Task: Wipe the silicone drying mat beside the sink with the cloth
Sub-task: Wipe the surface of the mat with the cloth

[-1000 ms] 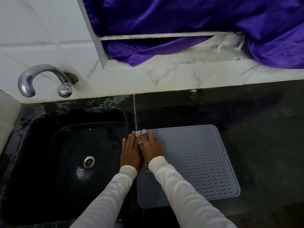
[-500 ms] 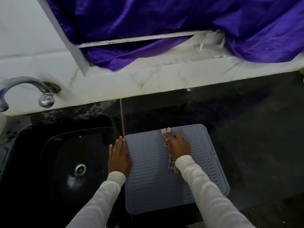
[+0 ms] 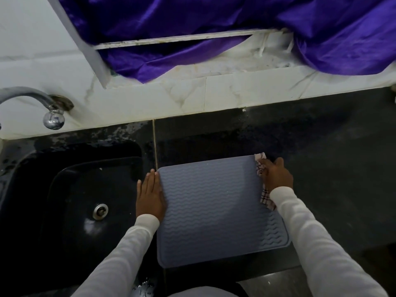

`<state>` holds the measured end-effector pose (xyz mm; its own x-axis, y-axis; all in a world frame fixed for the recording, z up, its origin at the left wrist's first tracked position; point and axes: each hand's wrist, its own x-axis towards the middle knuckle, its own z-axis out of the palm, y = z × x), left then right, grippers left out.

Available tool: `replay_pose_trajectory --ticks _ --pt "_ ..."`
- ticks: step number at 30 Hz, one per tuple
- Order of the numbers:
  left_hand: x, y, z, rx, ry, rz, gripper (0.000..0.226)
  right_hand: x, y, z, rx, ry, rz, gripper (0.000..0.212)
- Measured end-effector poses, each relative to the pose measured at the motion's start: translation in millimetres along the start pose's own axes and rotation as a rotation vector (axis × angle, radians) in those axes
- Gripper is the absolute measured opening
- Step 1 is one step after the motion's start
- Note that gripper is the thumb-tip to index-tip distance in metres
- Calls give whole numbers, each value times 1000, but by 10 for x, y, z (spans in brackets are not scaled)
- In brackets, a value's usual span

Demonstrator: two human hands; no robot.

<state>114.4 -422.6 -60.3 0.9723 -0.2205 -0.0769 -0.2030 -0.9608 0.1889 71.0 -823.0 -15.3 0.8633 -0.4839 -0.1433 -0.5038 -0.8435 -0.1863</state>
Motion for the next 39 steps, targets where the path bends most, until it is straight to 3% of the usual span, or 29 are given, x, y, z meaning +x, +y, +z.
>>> replay_pose_trajectory --ticks 3,9,13,18,22,33,39 --pt "1 -8 -12 -12 7 8 64 -20 -91 -34 -33 -27 35 45" --pt "10 -40 13 -3 15 12 60 -68 -332 -172 4 3 9 36" --pt "20 -60 21 -16 10 22 63 -238 -1110 -170 115 102 -229 37" --pt "10 -59 1 6 -35 23 75 -607 -2264 257 163 -33 -468 40" --pt "-14 -44 -32 10 10 33 65 -909 -2772 602 28 -142 -485 49" --pt "-6 -55 -6 30 33 34 66 -826 -2575 612 -160 -161 -531 55" --pt "3 -73 41 23 -4 37 76 -614 -2046 487 -151 -167 -417 63"
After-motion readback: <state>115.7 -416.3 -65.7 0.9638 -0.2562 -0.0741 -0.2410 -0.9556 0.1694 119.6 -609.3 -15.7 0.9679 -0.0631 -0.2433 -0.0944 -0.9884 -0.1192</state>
